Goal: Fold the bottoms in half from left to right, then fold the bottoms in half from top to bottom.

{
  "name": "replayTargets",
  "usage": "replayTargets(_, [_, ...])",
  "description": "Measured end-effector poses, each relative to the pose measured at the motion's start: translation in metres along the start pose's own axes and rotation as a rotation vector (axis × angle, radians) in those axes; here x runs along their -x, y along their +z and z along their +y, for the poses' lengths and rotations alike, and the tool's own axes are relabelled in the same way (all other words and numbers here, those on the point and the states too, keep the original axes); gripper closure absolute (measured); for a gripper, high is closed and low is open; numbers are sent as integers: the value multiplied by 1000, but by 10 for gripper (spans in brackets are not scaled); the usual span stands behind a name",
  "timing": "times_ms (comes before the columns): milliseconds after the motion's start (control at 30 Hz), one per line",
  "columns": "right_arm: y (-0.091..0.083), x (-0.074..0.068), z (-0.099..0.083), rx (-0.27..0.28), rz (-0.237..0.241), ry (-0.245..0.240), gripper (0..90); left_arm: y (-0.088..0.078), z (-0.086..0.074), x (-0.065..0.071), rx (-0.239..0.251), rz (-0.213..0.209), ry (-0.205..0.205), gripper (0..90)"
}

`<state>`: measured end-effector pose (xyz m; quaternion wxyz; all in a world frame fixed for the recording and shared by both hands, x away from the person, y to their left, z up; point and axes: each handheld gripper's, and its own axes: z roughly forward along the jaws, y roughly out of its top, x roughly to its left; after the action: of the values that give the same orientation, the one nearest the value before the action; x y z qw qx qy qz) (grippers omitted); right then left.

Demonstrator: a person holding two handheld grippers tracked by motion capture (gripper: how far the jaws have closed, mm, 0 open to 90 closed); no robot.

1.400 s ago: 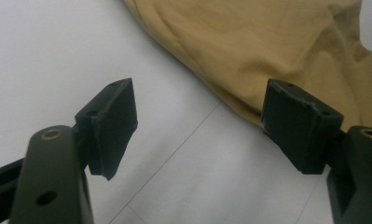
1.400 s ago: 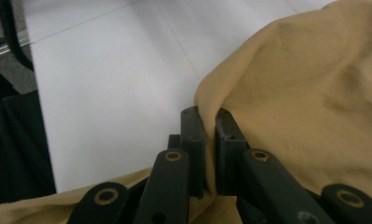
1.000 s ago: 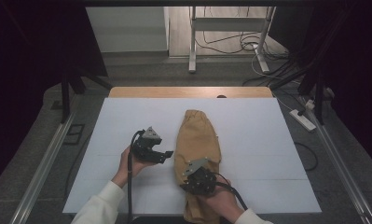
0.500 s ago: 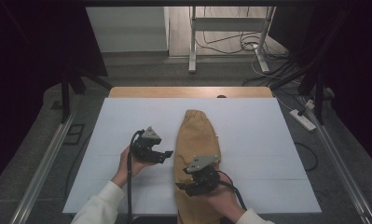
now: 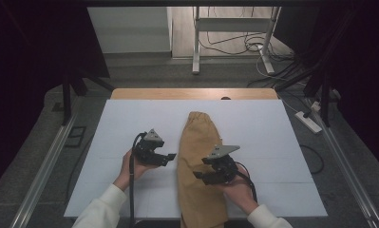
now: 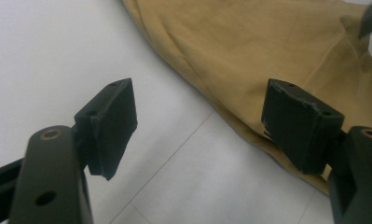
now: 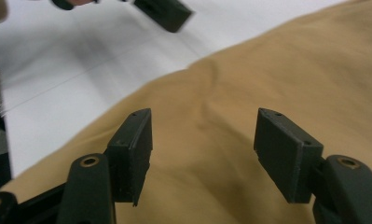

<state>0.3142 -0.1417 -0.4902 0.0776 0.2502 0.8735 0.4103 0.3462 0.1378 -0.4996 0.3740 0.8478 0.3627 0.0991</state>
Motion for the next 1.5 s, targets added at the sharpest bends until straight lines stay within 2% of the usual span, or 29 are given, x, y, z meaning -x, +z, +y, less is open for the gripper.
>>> replayTargets(100, [-4, 11, -2, 5, -6, 26, 373, 0, 0, 1, 9, -5, 4, 263])
replayTargets(333, [-10, 33, -8, 10, -53, 75, 368, -2, -5, 5, 10, -7, 8, 262])
replayTargets(800, [-17, 62, -15, 3, -101, 126, 363, -4, -7, 0, 18, -1, -4, 262])
replayTargets(1133, [-24, 72, -18, 22, -123, 153, 363, -4, -3, 1, 29, 9, -8, 257])
replayTargets(1500, [-17, 79, -15, 10, -132, 151, 363, 0, 3, -5, 35, 0, -13, 257])
